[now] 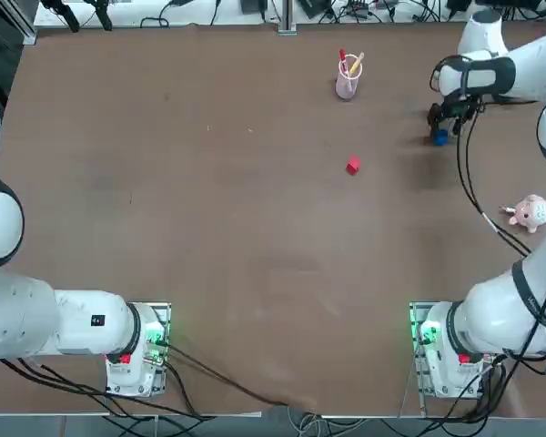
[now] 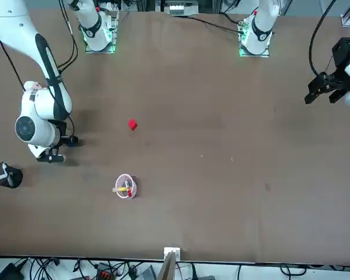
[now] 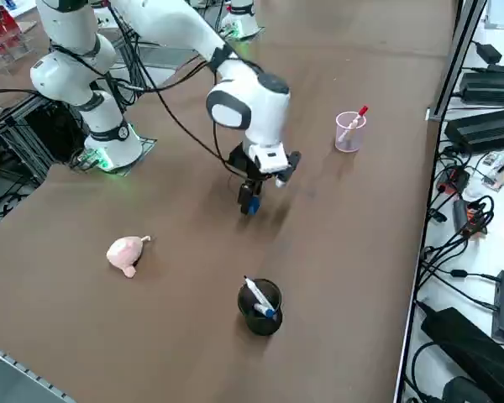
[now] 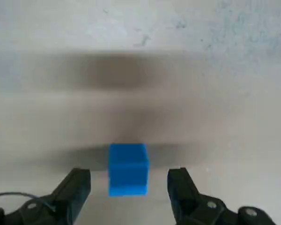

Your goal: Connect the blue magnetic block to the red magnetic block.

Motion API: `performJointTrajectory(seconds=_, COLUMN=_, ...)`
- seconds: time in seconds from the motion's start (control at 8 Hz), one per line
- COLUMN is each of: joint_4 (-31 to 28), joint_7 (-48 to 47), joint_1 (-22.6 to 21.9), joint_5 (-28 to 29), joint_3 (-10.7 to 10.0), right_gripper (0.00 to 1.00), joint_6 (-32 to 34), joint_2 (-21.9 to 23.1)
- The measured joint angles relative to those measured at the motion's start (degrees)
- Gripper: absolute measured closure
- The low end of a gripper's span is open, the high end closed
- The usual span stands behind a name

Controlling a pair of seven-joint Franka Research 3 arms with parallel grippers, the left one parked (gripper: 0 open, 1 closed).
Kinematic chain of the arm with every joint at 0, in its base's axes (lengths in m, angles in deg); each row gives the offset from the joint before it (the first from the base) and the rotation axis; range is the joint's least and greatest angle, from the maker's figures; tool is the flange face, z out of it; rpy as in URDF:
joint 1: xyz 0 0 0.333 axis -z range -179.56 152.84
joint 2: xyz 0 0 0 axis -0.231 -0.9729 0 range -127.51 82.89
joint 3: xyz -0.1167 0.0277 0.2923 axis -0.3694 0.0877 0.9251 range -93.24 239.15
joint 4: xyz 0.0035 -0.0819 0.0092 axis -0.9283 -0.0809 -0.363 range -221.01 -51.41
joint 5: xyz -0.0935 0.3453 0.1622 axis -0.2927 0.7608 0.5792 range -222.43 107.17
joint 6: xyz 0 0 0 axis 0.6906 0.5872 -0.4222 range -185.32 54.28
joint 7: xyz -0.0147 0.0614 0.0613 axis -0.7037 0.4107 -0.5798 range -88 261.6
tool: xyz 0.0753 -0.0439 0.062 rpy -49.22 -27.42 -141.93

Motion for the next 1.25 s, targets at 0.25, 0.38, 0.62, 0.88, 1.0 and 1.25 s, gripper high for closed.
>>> performJointTrajectory(seconds=0.25, joint_4=7.4, joint_7=-1.4, joint_1=-0.7, joint_5=1.5, joint_3=4.2, right_gripper=0.0, joint_6=13.0, joint_2=2.9)
performJointTrajectory(seconds=0.38, joint_4=9.2, joint_7=-3.6, joint_1=-1.1, joint_5=2.0, joint_3=6.4, right_gripper=0.0, joint_6=16.3, joint_2=5.1)
performJointTrajectory(seconds=0.62, joint_4=9.4, joint_7=-13.8, joint_1=-1.5, joint_5=4.0, joint_3=12.0, right_gripper=0.0, joint_6=18.1, joint_2=7.6)
performJointTrajectory(seconds=0.88, joint_4=8.8, joint_7=-28.9, joint_1=-1.8, joint_5=4.4, joint_3=18.5, right_gripper=0.0, joint_6=17.5, joint_2=7.3)
performJointTrajectory(seconds=1.0, joint_4=7.6, joint_7=-36.7, joint_1=-1.9, joint_5=4.4, joint_3=21.6, right_gripper=0.01, joint_6=15.1, joint_2=7.2)
performJointTrajectory(seconds=1.25, joint_4=2.4, joint_7=-51.1, joint_1=-2.2, joint_5=4.5, joint_3=26.5, right_gripper=0.01, joint_6=6.9, joint_2=7.2)
